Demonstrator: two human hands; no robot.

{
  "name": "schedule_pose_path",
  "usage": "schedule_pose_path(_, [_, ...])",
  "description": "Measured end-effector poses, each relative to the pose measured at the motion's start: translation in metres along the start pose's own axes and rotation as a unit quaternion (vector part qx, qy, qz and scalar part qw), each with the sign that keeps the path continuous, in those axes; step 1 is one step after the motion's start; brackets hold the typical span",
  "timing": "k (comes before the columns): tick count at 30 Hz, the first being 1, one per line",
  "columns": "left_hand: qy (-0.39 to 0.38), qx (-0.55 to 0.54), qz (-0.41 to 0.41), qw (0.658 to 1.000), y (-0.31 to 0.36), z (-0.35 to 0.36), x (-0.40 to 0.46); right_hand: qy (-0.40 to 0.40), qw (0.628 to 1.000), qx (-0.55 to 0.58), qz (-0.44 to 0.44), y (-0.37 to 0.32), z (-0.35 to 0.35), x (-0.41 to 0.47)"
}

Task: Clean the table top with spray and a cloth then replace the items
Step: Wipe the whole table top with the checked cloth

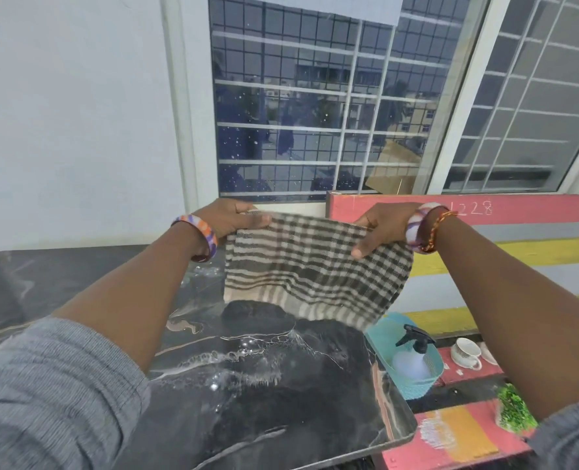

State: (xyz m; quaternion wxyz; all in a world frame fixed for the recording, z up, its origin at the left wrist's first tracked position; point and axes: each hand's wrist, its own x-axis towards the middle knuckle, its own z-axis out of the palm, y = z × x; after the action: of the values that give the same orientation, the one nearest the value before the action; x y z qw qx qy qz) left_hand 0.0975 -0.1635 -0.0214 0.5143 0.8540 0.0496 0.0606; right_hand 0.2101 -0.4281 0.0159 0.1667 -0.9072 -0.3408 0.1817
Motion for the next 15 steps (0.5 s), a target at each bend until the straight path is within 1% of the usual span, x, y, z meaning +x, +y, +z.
schedule_pose_path(1, [-0.02,0.029,-0.004,0.999,-0.004,0.001,0.001,-0.001,0.999,-0.037,0.014,0.0,0.004,0.001])
schedule_pose_path(2, [-0.028,0.057,-0.017,0.998,-0.005,0.004,-0.001,0.001,0.999,-0.049,0.021,0.001,0.008,0.005])
schedule_pose_path(4, [-0.023,0.07,-0.027,0.997,-0.007,0.01,-0.004,0.026,0.999,-0.037,0.014,0.003,0.017,0.015])
schedule_pose_path(6, [-0.015,0.055,-0.04,0.998,-0.013,0.011,-0.006,0.071,0.997,-0.028,0.023,0.005,0.029,0.026])
schedule_pose_path(8, [-0.011,0.03,-0.057,0.998,-0.016,0.01,-0.01,0.146,0.989,-0.014,0.03,0.006,0.04,0.037])
schedule_pose_path(11, [-0.022,-0.021,-0.051,0.998,-0.007,0.01,-0.012,0.272,0.959,0.065,0.056,0.006,0.057,0.048])
schedule_pose_path(13, [-0.043,-0.012,-0.025,0.999,0.004,0.019,-0.016,0.321,0.934,0.142,0.071,0.01,0.069,0.052])
schedule_pose_path(14, [-0.079,-0.032,-0.03,0.996,0.008,0.03,-0.02,0.329,0.923,0.182,0.082,0.015,0.075,0.057])
schedule_pose_path(15, [-0.133,-0.077,-0.023,0.988,0.01,0.042,-0.023,0.326,0.919,0.198,0.099,0.022,0.082,0.06])
